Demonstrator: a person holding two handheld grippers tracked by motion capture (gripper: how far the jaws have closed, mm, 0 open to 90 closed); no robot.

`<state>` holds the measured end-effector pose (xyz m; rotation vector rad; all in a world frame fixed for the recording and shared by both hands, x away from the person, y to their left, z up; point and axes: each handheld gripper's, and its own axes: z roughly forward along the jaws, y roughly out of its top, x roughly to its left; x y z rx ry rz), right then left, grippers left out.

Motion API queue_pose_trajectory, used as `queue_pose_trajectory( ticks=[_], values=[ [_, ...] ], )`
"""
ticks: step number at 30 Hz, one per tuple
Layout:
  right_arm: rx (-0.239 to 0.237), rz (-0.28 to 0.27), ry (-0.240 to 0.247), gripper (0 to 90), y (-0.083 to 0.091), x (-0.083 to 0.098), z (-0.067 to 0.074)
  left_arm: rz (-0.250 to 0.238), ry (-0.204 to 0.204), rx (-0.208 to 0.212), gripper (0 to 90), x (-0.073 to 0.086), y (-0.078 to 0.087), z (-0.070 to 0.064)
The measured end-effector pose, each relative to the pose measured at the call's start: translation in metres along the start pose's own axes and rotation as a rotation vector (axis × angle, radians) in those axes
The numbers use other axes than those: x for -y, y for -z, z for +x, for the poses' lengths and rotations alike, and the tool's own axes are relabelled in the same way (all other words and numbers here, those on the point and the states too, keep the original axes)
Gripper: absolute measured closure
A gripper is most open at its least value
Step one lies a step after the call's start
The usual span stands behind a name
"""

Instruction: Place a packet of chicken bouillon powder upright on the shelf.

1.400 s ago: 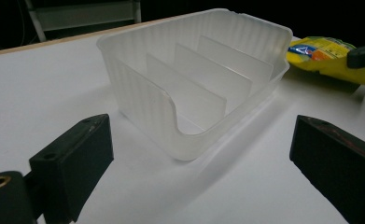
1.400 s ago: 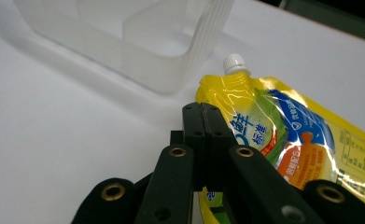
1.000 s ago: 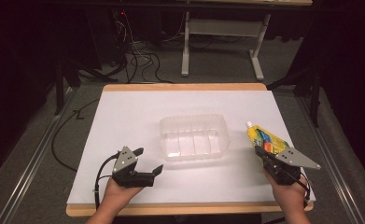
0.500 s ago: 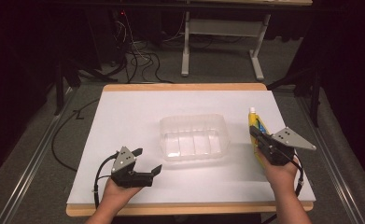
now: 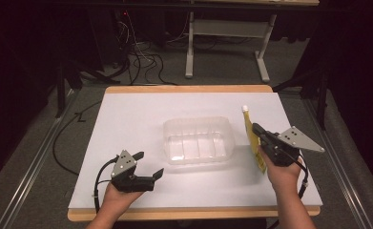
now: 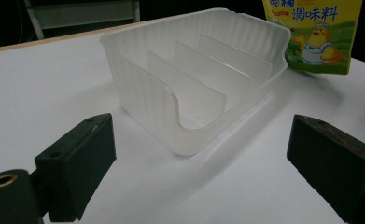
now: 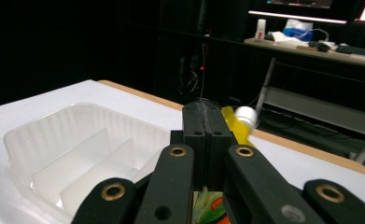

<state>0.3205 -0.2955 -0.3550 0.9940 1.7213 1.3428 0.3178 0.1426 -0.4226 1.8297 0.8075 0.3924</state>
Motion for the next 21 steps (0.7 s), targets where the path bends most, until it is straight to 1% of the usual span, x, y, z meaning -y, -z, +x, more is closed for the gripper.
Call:
queue_pose_trajectory(
  ticks=[1, 2, 3, 4, 5, 6, 7, 8, 9, 10, 11, 13, 14, 16, 17, 19, 20, 21],
  values=[
    [0.006, -0.006, -0.005, 90.0, 0.004, 0.000, -0.002, 0.000, 0.000, 0.001, 8.3, 0.000, -0.001, 0.000],
    [0.006, -0.006, -0.005, 90.0, 0.004, 0.000, -0.002, 0.004, -0.004, 0.004, 8.3, 0.000, -0.001, -0.001],
    [0.014, -0.010, -0.008, 90.0, 0.009, 0.001, -0.003, 0.005, -0.004, 0.006, 8.4, 0.000, -0.001, -0.001],
    [0.032, -0.020, -0.004, 90.0, 0.020, 0.003, -0.007, 0.005, -0.005, 0.008, 8.4, 0.000, -0.001, -0.001],
    [0.039, -0.026, -0.006, 90.0, 0.025, 0.004, -0.009, 0.003, -0.008, 0.011, 8.4, -0.001, -0.002, -0.002],
    [0.051, -0.028, -0.014, 90.0, 0.031, 0.006, -0.012, 0.004, -0.008, 0.014, 8.5, -0.001, -0.003, -0.003],
    [0.051, -0.028, -0.014, 90.0, 0.031, 0.006, -0.012, 0.004, -0.008, 0.014, 8.5, -0.001, -0.003, -0.003],
    [0.060, -0.036, -0.020, 90.0, 0.036, 0.007, -0.014, 0.004, -0.007, 0.015, 8.5, -0.001, -0.003, -0.003],
    [0.080, -0.044, -0.034, 90.0, 0.047, 0.011, -0.019, 0.006, -0.008, 0.018, 8.5, -0.001, -0.004, -0.003],
    [0.080, -0.044, -0.034, 90.0, 0.047, 0.011, -0.019, 0.009, -0.010, 0.019, 8.5, -0.001, -0.004, -0.003],
    [0.095, -0.053, -0.050, 90.0, 0.055, 0.016, -0.025, 0.008, -0.009, 0.019, 8.6, -0.001, -0.005, -0.004],
    [0.119, -0.051, -0.059, 90.0, 0.063, 0.020, -0.030, 0.006, -0.011, 0.023, 8.6, -0.002, -0.006, -0.004],
    [0.119, -0.051, -0.059, 90.0, 0.063, 0.020, -0.030, 0.006, -0.011, 0.023, 8.7, -0.002, -0.006, -0.004],
    [0.145, -0.058, -0.075, 90.0, 0.071, 0.022, -0.035, 0.009, -0.011, 0.024, 8.8, -0.002, -0.007, -0.004],
    [0.170, -0.064, -0.089, 90.0, 0.077, 0.024, -0.041, 0.011, -0.012, 0.025, 8.8, -0.002, -0.007, -0.004],
    [0.187, -0.066, -0.106, 90.0, 0.082, 0.026, -0.046, 0.012, -0.012, 0.028, 8.8, -0.002, -0.007, -0.004],
    [0.187, -0.066, -0.106, 90.0, 0.082, 0.026, -0.046, 0.012, -0.012, 0.028, 8.9, -0.002, -0.007, -0.004],
    [0.203, -0.067, -0.121, 90.0, 0.086, 0.028, -0.050, 0.012, -0.013, 0.028, 8.9, -0.002, -0.007, -0.004]
  ],
)
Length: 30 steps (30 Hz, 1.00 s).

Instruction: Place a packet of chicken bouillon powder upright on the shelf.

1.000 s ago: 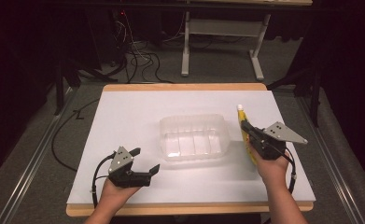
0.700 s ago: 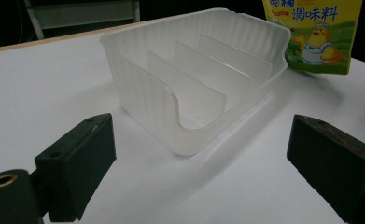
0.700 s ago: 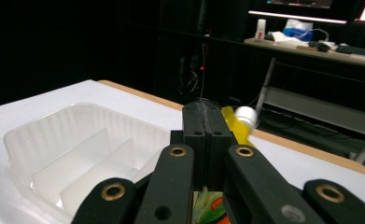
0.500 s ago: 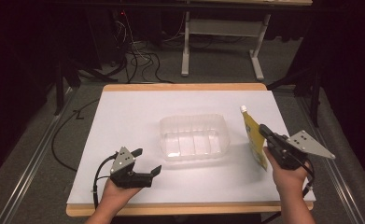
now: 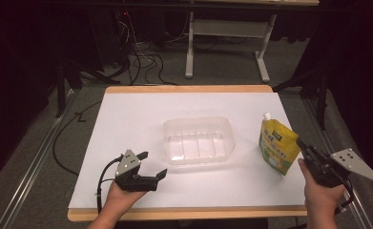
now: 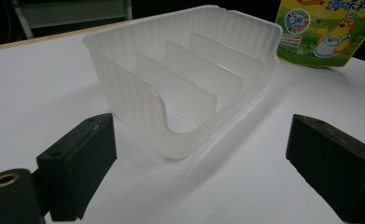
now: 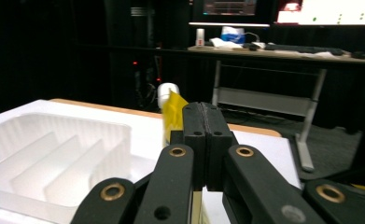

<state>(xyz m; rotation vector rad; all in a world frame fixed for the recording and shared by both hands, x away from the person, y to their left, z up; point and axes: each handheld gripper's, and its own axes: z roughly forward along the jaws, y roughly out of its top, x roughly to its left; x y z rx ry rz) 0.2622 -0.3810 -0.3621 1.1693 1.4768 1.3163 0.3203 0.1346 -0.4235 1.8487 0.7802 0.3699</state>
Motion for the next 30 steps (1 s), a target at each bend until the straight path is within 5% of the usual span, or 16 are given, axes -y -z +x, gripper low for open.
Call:
queue_pose_trajectory(
  ticks=[13, 21, 26, 30],
  values=[
    [0.035, 0.001, -0.051, 89.1, 0.009, 0.006, -0.017, 0.006, -0.012, -0.005, 8.9, 0.001, -0.002, 0.001],
    [0.010, 0.028, -0.060, 74.5, 0.004, 0.008, -0.016, 0.005, -0.013, -0.008, 9.1, 0.001, -0.001, 0.001],
    [-0.025, 0.089, -0.062, 60.0, -0.005, 0.011, -0.012, 0.003, -0.013, -0.006, 9.6, 0.001, -0.001, 0.001],
    [-0.048, 0.136, -0.058, 58.3, -0.012, 0.019, -0.010, -0.005, -0.011, -0.008, 10.6, 0.000, 0.000, 0.002]
  ],
)
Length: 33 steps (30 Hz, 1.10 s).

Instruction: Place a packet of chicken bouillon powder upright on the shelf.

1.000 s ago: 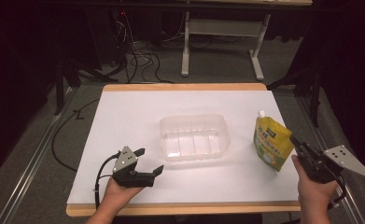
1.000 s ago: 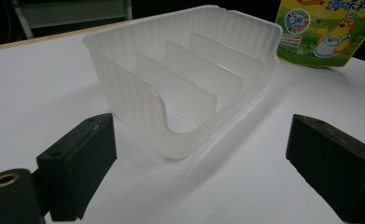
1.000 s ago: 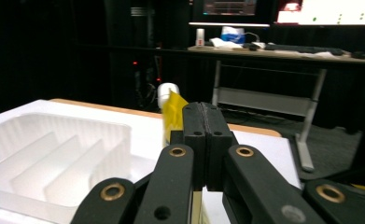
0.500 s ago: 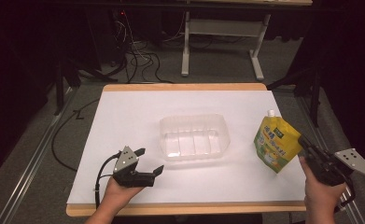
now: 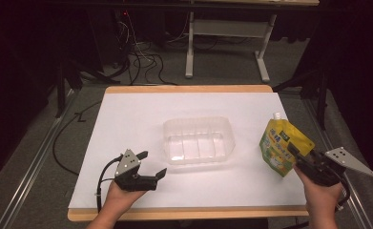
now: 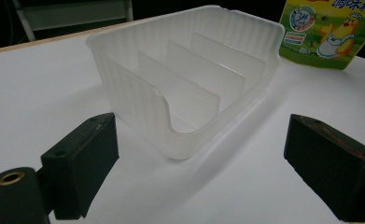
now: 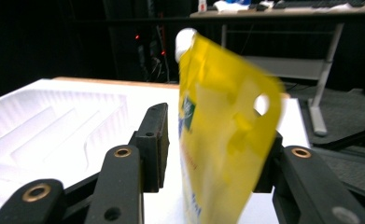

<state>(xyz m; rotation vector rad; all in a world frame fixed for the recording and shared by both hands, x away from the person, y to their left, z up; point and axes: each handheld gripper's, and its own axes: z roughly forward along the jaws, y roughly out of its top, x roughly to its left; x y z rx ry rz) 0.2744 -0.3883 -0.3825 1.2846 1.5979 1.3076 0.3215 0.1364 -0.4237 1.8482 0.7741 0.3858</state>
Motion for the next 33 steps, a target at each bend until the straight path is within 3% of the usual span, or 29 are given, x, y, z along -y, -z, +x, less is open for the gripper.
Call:
queue_pose_trajectory(
  ticks=[8, 14, 20, 27, 30, 31, 33],
  values=[
    [-0.054, 0.072, -0.014, 61.2, -0.011, 0.014, -0.005, -0.009, 0.013, 0.008, 13.0, -0.001, 0.002, 0.002],
    [-0.049, 0.112, -0.047, 65.0, -0.015, 0.020, -0.008, -0.009, 0.014, 0.015, 16.5, -0.001, 0.002, 0.002],
    [-0.040, 0.122, -0.040, 73.6, -0.015, 0.022, -0.006, -0.011, 0.014, 0.019, 25.5, 0.000, 0.002, 0.002],
    [-0.038, 0.115, -0.029, 87.2, -0.009, 0.023, -0.008, -0.024, 0.028, -0.038, 41.3, 0.002, -0.006, 0.006],
    [-0.037, 0.117, -0.024, 90.0, -0.008, 0.024, -0.007, -0.015, 0.035, -0.062, 43.5, 0.000, -0.020, 0.009],
    [-0.036, 0.118, -0.022, 90.0, -0.009, 0.024, -0.006, 0.001, 0.020, -0.089, 43.6, -0.001, -0.032, 0.009],
    [-0.032, 0.116, -0.019, 90.0, -0.009, 0.023, -0.005, 0.007, 0.020, -0.094, 44.3, -0.001, -0.038, 0.009]
  ],
)
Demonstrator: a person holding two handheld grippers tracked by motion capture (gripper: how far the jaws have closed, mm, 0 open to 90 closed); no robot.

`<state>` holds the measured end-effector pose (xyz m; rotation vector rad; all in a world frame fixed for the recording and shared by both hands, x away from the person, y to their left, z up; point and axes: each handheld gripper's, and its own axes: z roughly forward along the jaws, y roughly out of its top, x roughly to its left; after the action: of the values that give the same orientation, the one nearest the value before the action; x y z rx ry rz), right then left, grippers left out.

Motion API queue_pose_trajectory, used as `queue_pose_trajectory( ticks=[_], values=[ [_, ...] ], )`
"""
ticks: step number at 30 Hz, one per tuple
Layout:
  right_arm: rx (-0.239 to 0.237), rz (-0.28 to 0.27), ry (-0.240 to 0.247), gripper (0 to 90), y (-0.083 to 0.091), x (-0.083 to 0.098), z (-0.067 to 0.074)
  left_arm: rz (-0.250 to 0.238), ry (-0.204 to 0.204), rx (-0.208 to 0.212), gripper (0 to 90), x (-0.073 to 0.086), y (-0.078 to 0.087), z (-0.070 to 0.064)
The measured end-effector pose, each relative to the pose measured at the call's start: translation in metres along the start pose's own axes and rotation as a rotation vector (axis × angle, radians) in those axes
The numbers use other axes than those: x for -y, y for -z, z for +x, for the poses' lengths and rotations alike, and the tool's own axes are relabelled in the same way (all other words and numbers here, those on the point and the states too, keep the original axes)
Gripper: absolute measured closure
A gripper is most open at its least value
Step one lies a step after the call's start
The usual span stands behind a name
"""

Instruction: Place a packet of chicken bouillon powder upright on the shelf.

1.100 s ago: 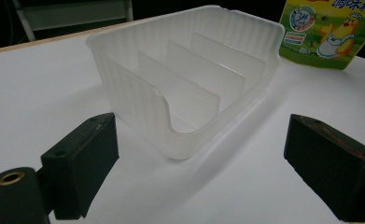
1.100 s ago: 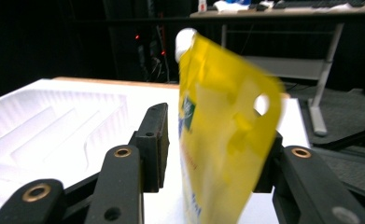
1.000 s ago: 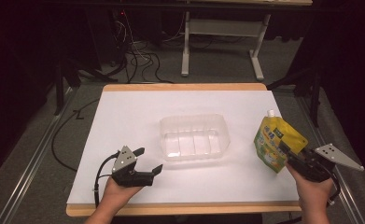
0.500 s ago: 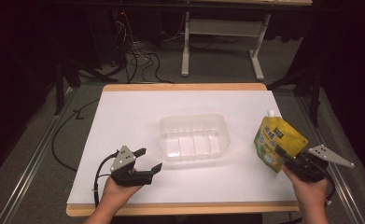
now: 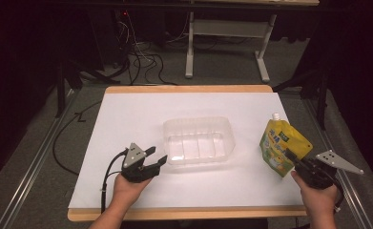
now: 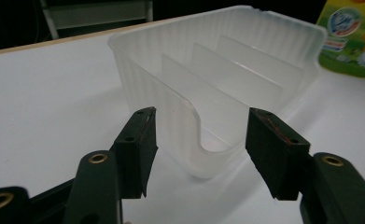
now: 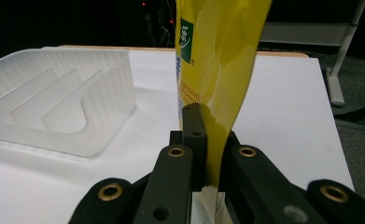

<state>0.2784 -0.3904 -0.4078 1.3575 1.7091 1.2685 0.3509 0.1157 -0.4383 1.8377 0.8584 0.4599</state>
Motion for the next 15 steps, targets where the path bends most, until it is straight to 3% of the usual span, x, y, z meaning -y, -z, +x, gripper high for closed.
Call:
queue_pose_trajectory(
  ticks=[3, 5, 8, 15],
  values=[
    [0.005, -0.004, -0.002, 90.0, -0.001, 0.000, 0.002, 0.019, 0.007, -0.027, 45.3, 0.001, -0.015, 0.001],
    [0.012, -0.009, -0.004, 90.0, -0.001, -0.001, 0.003, 0.018, 0.036, -0.019, 47.4, 0.001, -0.025, 0.003],
    [0.017, -0.019, 0.003, 90.0, 0.000, -0.003, 0.006, 0.013, 0.051, -0.021, 52.2, 0.002, -0.029, 0.003],
    [0.000, -0.064, -0.015, 90.0, 0.004, -0.010, 0.014, 0.020, 0.043, -0.035, 64.4, 0.003, -0.031, 0.003]
  ],
)
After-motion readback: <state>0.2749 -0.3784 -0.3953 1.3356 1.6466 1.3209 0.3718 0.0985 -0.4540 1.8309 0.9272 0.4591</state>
